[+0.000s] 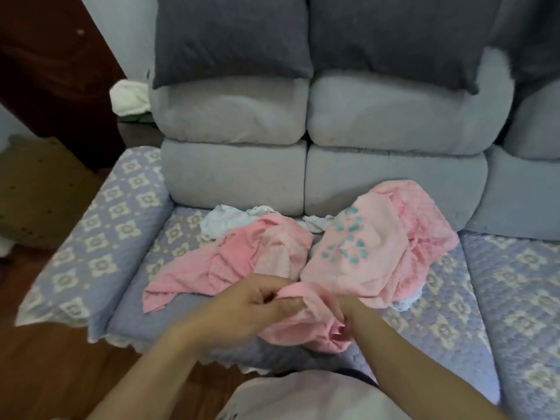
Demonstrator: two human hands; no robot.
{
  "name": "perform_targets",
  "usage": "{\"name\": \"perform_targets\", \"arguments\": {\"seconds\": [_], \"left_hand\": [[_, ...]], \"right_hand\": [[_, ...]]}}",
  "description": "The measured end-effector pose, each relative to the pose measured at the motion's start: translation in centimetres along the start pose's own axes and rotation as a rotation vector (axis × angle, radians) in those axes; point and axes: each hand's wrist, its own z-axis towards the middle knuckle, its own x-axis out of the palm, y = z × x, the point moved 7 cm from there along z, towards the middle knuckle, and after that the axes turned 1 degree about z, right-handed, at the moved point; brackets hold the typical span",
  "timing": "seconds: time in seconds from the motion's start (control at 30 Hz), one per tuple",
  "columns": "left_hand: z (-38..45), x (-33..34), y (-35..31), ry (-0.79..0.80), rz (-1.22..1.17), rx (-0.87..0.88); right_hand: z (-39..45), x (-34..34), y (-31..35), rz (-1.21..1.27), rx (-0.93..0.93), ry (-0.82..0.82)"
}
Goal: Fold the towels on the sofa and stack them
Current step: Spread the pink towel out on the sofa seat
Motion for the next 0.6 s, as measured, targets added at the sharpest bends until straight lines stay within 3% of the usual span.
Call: {"name": "perform_targets", "arguments": {"seconds": [0.13, 0.33, 0.4, 0.47, 0.53, 0.6], "left_hand": [[-1.9, -1.4, 2.0, 0.162, 0.163, -0.083], [-6.6, -7.4, 15.3, 0.238, 0.830, -0.453], [-6.0, -9.1, 15.8, 0.092, 0.836, -0.418], [-3.4, -11.4, 12.7, -0.211, 0.853, -0.277], [-0.7, -13.3, 7.8, -0.478, 0.865, -0.150], [1.8, -14.3, 2.2, -0.592, 0.870, -0.025]], "right_hand": [[-2.8, -2.5, -3.4, 0.543, 0.147, -0.152], [-3.9, -10.1, 2.0, 0.842, -0.242, -0.197], [-4.9, -13.8, 5.8, 0.803, -0.420, -0.249], [-15.0, -13.3, 10.3, 0.738, -0.671, -0.336], [-28.6, -12.3, 14.1, 0.537, -0.948, -0.628], [-40.9, -11.6, 17.7, 0.250, -1.184, -0.992]]}}
